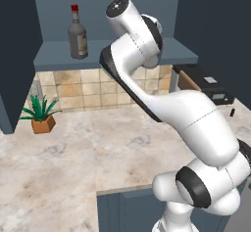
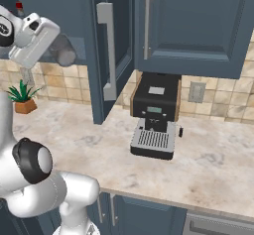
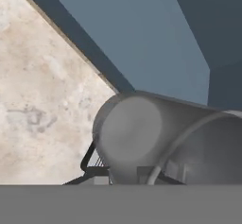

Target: There is a bowl on the dining counter. Grab a lemon wedge from the fridge and place it in the bowl. Then get the liquor bottle and glass cup from the cabinet and place them next to the bowl.

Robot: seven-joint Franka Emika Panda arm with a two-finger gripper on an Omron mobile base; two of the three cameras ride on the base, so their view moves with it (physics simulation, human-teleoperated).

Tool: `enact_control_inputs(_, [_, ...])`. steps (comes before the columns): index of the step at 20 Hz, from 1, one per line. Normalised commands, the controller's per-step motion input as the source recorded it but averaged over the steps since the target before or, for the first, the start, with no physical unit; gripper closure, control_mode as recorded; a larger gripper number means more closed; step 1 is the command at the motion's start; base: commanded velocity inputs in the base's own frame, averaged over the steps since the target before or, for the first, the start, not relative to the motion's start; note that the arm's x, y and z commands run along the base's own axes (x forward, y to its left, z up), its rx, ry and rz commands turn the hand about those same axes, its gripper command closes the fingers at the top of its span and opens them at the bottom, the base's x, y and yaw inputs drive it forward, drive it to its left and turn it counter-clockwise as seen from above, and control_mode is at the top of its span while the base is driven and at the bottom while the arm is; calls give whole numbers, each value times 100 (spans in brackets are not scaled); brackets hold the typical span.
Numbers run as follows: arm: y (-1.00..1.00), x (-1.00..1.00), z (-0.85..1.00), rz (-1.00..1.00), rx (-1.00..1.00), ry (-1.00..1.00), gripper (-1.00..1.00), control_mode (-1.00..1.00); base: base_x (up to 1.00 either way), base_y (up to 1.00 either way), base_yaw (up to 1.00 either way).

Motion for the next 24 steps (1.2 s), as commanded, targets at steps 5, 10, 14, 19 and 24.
enact_control_inputs(5, [30,-100,16,0,18,0,100,-100,0,0,0])
enact_control_inputs(10, [7,-100,4,-1,19,5,100,-100,0,0,0])
enact_control_inputs(14, [-1,-99,-16,-9,14,16,100,-100,0,0,0])
enact_control_inputs(19, [-10,-66,-33,-14,8,17,100,-100,0,0,0])
enact_control_inputs(24, [-13,-10,-26,-12,3,18,100,-100,0,0,0])
